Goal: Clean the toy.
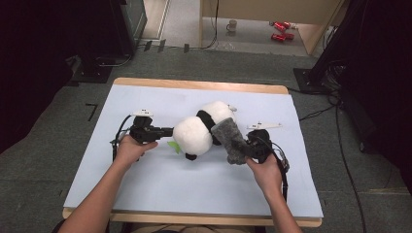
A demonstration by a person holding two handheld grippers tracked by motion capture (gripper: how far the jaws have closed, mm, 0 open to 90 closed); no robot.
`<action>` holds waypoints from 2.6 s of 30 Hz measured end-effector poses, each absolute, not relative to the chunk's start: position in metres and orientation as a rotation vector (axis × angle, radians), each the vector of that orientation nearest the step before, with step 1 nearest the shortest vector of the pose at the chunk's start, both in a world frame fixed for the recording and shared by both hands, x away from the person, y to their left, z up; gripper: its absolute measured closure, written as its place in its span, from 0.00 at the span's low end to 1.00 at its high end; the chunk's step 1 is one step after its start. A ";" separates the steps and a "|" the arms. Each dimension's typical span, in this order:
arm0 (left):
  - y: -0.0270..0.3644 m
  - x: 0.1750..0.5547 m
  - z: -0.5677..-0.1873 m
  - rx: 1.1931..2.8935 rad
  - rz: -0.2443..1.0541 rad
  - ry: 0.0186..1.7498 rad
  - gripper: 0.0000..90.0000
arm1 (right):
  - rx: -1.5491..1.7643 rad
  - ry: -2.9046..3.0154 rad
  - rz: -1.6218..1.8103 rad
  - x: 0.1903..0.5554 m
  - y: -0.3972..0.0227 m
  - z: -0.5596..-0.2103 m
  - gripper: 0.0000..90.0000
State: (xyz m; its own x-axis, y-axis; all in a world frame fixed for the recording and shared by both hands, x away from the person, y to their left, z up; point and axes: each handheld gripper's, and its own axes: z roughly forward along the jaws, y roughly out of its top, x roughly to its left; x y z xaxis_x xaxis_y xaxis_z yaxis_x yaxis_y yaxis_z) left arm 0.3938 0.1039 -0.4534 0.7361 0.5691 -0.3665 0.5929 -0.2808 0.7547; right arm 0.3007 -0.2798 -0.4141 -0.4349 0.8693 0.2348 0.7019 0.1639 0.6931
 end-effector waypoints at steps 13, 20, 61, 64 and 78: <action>0.116 0.403 -0.457 1.982 0.035 0.905 0.92 | 1.650 2.084 1.096 0.327 -0.316 -0.424 0.85; 0.117 0.406 -0.461 1.977 0.051 0.912 0.92 | 1.743 2.050 1.027 0.351 -0.328 -0.449 0.85; 0.129 0.413 -0.461 1.973 0.118 0.964 0.50 | 1.700 1.987 1.143 0.348 -0.349 -0.457 0.37; 0.132 0.411 -0.460 1.988 0.130 0.957 0.48 | 1.665 1.995 1.153 0.343 -0.352 -0.456 0.37; 0.160 0.401 -0.460 1.986 0.190 0.989 0.44 | 1.652 1.896 1.192 0.320 -0.389 -0.454 0.43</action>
